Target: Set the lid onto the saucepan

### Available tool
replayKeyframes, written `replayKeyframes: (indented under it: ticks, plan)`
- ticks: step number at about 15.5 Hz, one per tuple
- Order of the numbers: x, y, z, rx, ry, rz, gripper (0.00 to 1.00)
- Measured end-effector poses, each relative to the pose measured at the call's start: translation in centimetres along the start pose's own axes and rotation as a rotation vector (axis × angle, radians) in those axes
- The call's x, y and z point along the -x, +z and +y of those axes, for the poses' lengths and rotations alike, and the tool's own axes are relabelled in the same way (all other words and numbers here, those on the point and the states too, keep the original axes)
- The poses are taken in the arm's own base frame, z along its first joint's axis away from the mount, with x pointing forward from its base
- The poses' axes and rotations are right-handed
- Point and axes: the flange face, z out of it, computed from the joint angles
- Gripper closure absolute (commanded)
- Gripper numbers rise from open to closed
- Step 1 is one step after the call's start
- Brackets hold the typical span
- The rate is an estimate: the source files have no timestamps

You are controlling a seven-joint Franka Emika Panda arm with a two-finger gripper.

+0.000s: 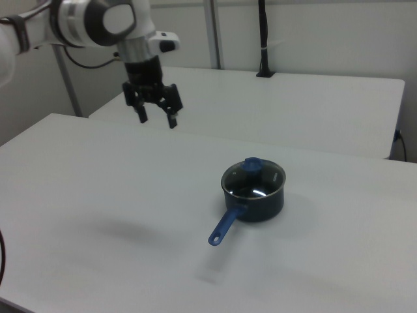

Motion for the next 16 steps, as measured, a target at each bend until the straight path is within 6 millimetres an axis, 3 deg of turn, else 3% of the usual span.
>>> replayKeyframes:
  ticks: [8,16]
  plan:
    - [3.7,-0.2,-4.0,0.01,0.031,-0.03,0.0]
    - [5.0,-1.9,-3.8,0.008,0.033,-0.034,0.0]
